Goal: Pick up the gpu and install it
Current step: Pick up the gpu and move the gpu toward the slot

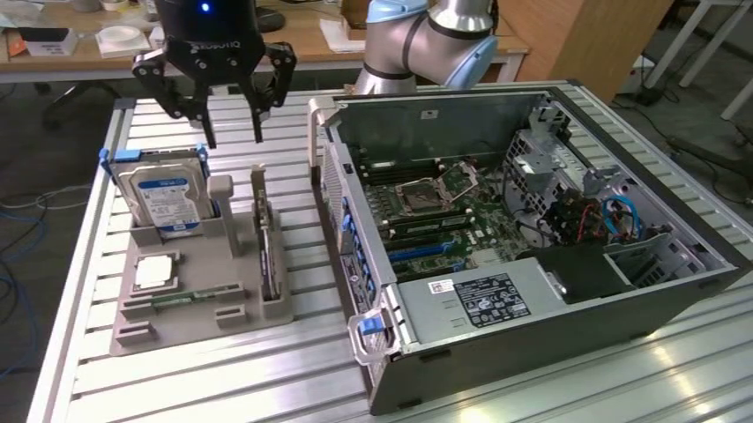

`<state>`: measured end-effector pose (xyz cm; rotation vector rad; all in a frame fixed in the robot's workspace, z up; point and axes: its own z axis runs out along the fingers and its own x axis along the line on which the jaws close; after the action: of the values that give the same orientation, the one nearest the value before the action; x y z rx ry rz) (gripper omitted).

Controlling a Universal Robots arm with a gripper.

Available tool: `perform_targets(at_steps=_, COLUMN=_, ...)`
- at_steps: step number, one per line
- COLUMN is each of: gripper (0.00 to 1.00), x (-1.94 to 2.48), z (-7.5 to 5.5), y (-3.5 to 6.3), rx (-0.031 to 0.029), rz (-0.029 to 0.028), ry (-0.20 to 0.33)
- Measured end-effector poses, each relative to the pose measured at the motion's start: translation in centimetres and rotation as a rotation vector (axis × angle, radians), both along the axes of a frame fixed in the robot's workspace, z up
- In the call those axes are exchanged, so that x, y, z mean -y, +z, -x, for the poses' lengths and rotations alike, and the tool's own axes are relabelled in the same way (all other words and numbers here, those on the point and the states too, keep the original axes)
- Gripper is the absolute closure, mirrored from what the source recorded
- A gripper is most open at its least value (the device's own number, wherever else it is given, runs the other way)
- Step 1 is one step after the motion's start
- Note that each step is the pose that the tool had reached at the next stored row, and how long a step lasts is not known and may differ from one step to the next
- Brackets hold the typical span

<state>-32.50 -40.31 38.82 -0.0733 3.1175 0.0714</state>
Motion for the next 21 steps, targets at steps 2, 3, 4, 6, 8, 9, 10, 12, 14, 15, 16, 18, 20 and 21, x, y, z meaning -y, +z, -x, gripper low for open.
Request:
perform_targets(at_steps=2, gripper=0.47, x=0.28, z=0.0, y=-0.34, rx=-0.0003, rz=0.0002, ry=0.0)
perform_targets(at_steps=3, gripper=0.47, x=0.45, z=0.0, y=-0.52, rx=-0.0003, rz=0.0003, ry=0.0)
perform_targets(at_steps=4, gripper=0.47, x=0.66, z=0.0, y=-0.7, rx=-0.0004, rz=0.0003, ry=0.001)
perform_targets(at_steps=6, gripper=0.47, x=1.3, z=0.0, y=-1.08, rx=-0.0001, rz=0.0001, ry=0.001)
perform_targets(at_steps=8, gripper=0.47, x=1.86, z=0.0, y=-1.33, rx=-0.0002, rz=0.0003, ry=0.001)
perform_targets(at_steps=9, gripper=0.47, x=1.97, z=0.0, y=-1.52, rx=-0.0001, rz=0.0001, ry=0.001)
perform_targets(at_steps=10, gripper=0.47, x=1.98, z=0.0, y=-1.7, rx=0.0, rz=0.0001, ry=0.001)
perform_targets(at_steps=12, gripper=0.47, x=1.98, z=0.0, y=-2.07, rx=-0.0002, rz=0.0002, ry=0.001)
perform_targets(at_steps=14, gripper=0.47, x=1.99, z=0.0, y=-2.42, rx=-0.0002, rz=0.0002, ry=0.001)
perform_targets(at_steps=15, gripper=0.47, x=2.0, z=0.0, y=-2.6, rx=-0.0003, rz=0.0002, ry=0.001)
perform_targets(at_steps=16, gripper=0.47, x=2.01, z=0.0, y=-2.79, rx=-0.0002, rz=0.0002, ry=0.001)
perform_targets(at_steps=18, gripper=0.47, x=2.05, z=0.0, y=-3.15, rx=-0.0002, rz=0.0002, ry=0.001)
perform_targets(at_steps=20, gripper=0.47, x=2.12, z=0.0, y=-3.52, rx=-0.0002, rz=0.0002, ry=0.001)
perform_targets(at_steps=21, gripper=0.47, x=2.15, z=0.0, y=-3.7, rx=-0.0002, rz=0.0002, ry=0.001)
